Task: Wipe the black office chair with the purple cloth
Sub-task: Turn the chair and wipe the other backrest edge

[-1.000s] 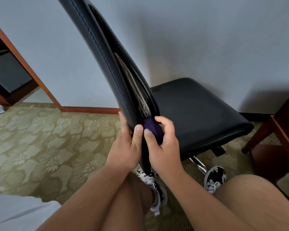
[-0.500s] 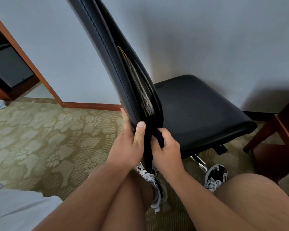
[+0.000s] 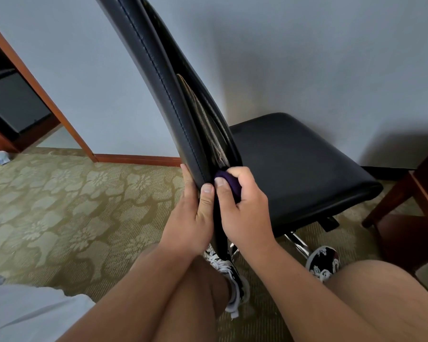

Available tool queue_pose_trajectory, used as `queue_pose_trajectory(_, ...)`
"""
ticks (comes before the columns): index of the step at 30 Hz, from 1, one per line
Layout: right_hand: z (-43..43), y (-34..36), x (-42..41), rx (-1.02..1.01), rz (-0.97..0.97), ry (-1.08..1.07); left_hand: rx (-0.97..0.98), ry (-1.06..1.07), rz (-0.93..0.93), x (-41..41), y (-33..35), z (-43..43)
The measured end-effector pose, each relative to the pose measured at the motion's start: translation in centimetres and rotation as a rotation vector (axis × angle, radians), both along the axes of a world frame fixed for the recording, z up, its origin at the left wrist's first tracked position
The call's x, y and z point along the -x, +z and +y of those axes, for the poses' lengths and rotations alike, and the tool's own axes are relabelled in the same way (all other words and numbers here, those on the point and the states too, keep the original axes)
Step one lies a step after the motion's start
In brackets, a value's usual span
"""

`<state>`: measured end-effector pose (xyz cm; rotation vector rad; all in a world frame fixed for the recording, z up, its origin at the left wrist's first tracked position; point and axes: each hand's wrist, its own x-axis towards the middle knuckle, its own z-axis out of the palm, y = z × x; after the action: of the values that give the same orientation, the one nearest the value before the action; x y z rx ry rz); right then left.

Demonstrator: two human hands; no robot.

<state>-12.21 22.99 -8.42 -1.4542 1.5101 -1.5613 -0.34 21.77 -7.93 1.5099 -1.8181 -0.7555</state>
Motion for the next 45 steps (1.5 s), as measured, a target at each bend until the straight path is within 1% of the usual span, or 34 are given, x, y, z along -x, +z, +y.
queue_pose_trajectory(3, 0.0, -1.8, 0.0, -0.036, 0.026, -0.045, -0.005, -0.003, -0.005, 0.1, 0.1, 0.1)
queue_pose_trajectory(8, 0.4, -3.2, -0.2, -0.137, -0.036, -0.091, -0.015, 0.009, -0.021, 0.1, 0.2, 0.1)
queue_pose_trajectory(12, 0.0, -0.9, -0.3, -0.078, -0.104, -0.123, -0.006, -0.001, -0.001, 0.1, 0.2, 0.1)
queue_pose_trajectory(16, -0.2, 2.3, -0.1, 0.033, -0.085, -0.103, -0.014, -0.021, 0.038, -0.1, 0.1, 0.0)
queue_pose_trajectory(19, -0.4, 3.2, 0.1, 0.023, -0.054, -0.079, -0.022, -0.032, 0.049, -0.3, 0.1, 0.1)
queue_pose_trajectory(24, -0.3, 1.3, 0.1, -0.013, -0.011, -0.130, -0.034, -0.033, 0.047, -0.3, 0.0, 0.0)
queue_pose_trajectory(29, -0.1, -1.1, 0.1, -0.110, -0.022, -0.148, -0.044, -0.015, 0.047, 0.0, 0.2, 0.2)
queue_pose_trajectory(33, 0.0, -1.0, 0.3, -0.135, -0.055, -0.134, -0.033, -0.002, 0.045, 0.1, 0.2, 0.2)
queue_pose_trajectory(40, -0.8, 2.7, 1.0, -0.051, -0.132, -0.022, -0.032, 0.004, 0.041, 0.2, 0.3, 0.4)
queue_pose_trajectory(45, -0.6, 5.5, 1.1, 0.082, -0.176, 0.046, -0.070, -0.003, 0.051, 0.5, 1.0, 0.7)
